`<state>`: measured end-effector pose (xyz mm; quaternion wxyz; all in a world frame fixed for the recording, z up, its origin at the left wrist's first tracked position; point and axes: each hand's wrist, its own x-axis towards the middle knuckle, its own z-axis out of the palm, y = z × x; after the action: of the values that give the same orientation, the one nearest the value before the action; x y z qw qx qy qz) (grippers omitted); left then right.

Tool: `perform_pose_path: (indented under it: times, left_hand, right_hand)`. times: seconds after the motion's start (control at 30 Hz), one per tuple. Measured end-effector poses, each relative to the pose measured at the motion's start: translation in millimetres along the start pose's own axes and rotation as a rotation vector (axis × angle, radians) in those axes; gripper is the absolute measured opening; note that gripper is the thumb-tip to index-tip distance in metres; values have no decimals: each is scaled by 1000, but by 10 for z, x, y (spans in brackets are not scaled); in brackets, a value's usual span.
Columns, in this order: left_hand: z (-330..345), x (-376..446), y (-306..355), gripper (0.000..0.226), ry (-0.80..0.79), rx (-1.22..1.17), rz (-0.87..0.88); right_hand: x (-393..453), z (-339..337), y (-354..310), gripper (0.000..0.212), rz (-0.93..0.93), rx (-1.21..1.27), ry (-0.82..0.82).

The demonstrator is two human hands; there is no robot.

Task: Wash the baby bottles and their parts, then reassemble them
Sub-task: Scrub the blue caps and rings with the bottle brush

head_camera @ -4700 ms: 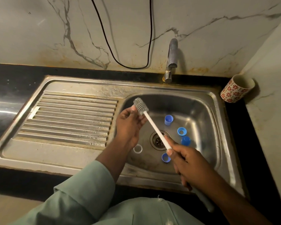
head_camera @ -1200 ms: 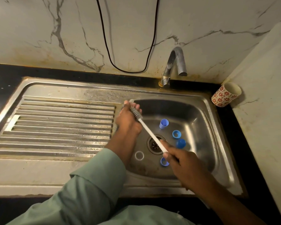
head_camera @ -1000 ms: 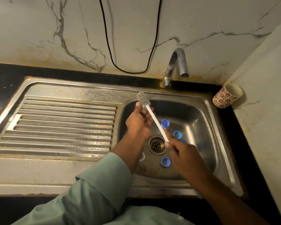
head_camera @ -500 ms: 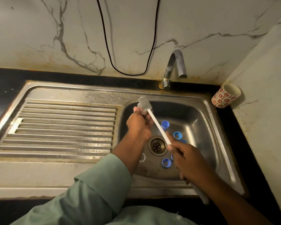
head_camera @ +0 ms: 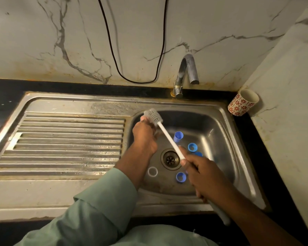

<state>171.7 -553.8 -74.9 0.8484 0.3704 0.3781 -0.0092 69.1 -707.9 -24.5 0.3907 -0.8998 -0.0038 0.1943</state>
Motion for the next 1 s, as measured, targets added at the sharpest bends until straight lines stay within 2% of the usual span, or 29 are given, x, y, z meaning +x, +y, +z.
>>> perform_pose_path:
  times: [0.07, 0.17, 0.27, 0.43, 0.5, 0.57, 0.73, 0.83, 0.93, 1.0]
  left_hand:
    - [1, -12, -45, 28, -28, 33, -25]
    - [-5, 7, -14, 27, -36, -29, -25]
    - [11, -13, -48, 26, -102, 38, -18]
    - [20, 9, 45, 20, -1, -162, -25]
    - [23, -27, 17, 16, -15, -106, -4]
    - [26, -63, -79, 23, 2, -78, -8]
    - [-79, 46, 82, 21, 112, -287, -18]
    - [-141, 99, 52, 24, 165, -215, 37]
    - [-132, 69, -49, 23, 109, -74, 89]
    - [-135, 67, -27, 24, 114, -70, 87]
  right_hand:
    - [9, -17, 11, 38, 24, 25, 17]
    - [-54, 21, 1, 36, -15, 17, -19]
    - [43, 0, -27, 36, 36, 54, 14]
    - [-78, 4, -70, 41, -10, 39, -55]
    - [0, -2, -92, 42, 31, 39, -51]
    - [64, -15, -142, 44, 66, 54, -63]
    - [-214, -44, -73, 56, -15, 44, -171]
    - [-228, -92, -73, 60, -38, 15, -173]
    - [-74, -12, -165, 55, -131, -98, -103]
    - [-52, -1, -175, 51, -140, -115, -70]
